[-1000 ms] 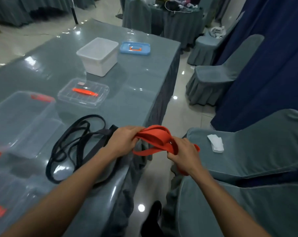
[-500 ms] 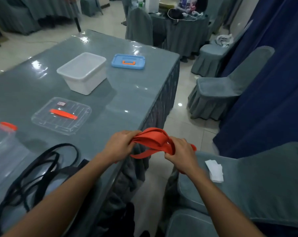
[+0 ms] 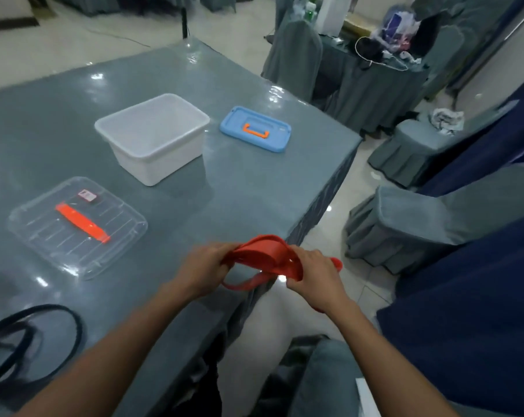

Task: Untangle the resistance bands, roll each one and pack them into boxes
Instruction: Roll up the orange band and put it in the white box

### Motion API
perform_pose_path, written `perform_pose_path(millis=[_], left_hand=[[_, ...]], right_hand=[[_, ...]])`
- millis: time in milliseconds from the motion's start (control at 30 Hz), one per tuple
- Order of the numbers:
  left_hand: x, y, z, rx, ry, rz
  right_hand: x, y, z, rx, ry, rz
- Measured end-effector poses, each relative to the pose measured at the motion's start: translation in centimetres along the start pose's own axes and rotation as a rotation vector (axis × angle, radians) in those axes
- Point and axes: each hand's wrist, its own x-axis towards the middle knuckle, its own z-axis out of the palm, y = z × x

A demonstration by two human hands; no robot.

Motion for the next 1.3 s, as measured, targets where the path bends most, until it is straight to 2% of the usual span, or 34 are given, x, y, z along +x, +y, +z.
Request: perform_pose_path(millis=[233, 567, 767, 867, 1033, 1167, 1300], left_hand=[[6.3, -1.7, -1.1, 0.011, 0.056, -0.068], [13.3, -6.7, -3.9, 0.074, 0.174, -0.362], [17.6, -8.0, -6.5, 0.178, 0.281, -0.501], [17.3, -8.3, -5.9, 0.211, 0.244, -0.677], [16.5, -8.0, -3.5, 0.24, 0.072, -0.927], [16.5, -7.8, -2.4, 0.253, 0.083, -0.907], [16.4, -7.4, -1.1, 0.35, 0.085, -0.805]], right_hand=[[10.1, 2.9, -1.0, -0.022, -0.066, -0.083], [29.5, 3.5, 2.1, 0.024, -0.224, -0.461], [39.9, 1.5, 2.6, 0.079, -0.206, -0.683], [42.0, 0.6, 3.9, 0.034, -0.266, -0.789], [42.6, -0.1, 6.5, -0.153, -0.375, -0.963], [42.7, 0.2, 6.9, -0.177, -0.386, -0.992], [43.3, 1.2, 6.3, -0.155, -0.376, -0.979]])
